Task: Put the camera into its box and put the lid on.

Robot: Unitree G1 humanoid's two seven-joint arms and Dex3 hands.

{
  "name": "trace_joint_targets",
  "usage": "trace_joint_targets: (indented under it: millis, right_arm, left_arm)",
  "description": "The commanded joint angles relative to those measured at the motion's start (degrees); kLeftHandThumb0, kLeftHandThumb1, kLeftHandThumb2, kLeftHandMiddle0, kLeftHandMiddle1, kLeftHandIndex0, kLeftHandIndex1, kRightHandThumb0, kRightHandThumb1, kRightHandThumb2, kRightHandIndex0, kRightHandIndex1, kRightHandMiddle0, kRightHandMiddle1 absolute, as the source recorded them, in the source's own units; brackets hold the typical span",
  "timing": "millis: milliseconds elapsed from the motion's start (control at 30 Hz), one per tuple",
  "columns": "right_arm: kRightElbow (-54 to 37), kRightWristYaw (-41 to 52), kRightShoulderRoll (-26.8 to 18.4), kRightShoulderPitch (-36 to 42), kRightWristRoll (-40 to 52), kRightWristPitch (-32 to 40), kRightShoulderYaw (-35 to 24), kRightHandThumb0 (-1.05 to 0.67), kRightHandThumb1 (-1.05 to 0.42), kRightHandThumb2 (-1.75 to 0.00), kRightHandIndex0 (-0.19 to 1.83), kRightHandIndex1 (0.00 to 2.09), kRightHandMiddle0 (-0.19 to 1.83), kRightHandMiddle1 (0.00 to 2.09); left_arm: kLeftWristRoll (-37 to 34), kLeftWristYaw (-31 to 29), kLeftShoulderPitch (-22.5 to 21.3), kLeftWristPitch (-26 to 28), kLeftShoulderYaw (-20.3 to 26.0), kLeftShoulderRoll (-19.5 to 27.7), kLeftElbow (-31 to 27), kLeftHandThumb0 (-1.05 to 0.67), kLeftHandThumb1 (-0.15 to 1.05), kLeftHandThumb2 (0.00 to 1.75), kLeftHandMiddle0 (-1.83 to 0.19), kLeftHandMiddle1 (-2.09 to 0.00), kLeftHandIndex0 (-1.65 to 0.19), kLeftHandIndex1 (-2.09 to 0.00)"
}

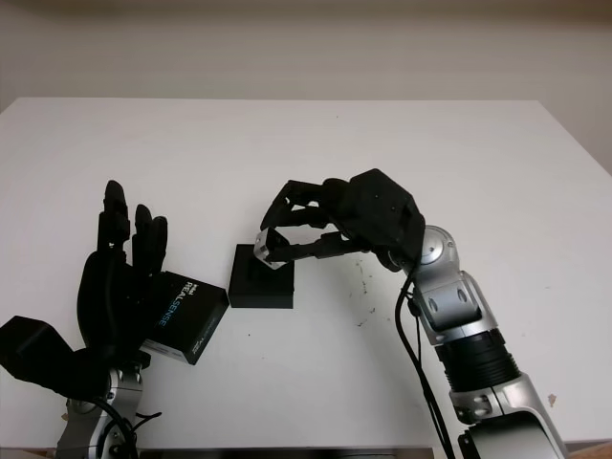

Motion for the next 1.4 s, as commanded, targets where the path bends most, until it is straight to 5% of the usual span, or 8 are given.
trace_joint_targets:
  millis: [0,1367]
  right_arm:
    - [0.04,-0.36,0.30,-0.68,-0.02,-1.34,0.02,-0.48,-0.96,-0.05,0.29,0.37,0.34,1.67]
    - [11.99,-3.47,2.78,-1.84,-4.62,-13.03,1.65,-0.48,-0.96,-0.05,0.28,0.40,0.32,1.71]
  left_arm:
    - [0.16,-0.10,-0.29,-0.67,-0.25,-0.23,0.29,-0.55,1.05,0.22,0.19,0.00,0.19,0.00]
    - [0.93,0.08,0.16,-2.27,-0.68,-0.78,1.46,-0.56,1.05,0.22,0.19,0.00,0.19,0.00]
